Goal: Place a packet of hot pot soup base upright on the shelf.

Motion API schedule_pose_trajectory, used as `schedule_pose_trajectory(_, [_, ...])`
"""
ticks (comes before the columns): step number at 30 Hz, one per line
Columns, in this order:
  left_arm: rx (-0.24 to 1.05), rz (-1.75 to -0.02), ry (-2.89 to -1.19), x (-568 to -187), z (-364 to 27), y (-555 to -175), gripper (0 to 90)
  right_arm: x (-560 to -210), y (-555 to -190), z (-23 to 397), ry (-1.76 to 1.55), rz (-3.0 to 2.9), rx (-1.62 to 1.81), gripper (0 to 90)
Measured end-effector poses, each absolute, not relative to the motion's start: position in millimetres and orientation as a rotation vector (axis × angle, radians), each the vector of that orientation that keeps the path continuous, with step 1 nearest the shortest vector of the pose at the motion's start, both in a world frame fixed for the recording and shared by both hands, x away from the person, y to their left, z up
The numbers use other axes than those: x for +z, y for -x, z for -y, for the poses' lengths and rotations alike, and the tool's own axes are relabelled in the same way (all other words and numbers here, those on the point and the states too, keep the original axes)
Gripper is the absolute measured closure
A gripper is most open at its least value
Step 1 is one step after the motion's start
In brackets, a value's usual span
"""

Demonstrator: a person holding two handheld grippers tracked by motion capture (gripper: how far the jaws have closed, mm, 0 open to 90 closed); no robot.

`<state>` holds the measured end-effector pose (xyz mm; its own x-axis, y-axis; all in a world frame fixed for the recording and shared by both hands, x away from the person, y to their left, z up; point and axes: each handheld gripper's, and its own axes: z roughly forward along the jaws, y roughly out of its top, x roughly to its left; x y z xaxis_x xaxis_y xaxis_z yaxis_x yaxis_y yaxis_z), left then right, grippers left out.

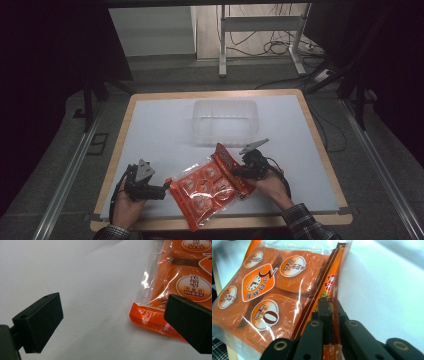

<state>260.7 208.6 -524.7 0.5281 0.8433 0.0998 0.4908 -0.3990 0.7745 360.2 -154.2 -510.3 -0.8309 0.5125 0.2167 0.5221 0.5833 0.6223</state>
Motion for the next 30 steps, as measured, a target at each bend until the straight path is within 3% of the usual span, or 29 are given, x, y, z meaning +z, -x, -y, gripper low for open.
schedule_pose_trajectory(30, [0.719, -1.082, -1.962, -517, -216, -256, 1.5, -413, -353, 145, 0.857, 2.697, -1.263, 89.4])
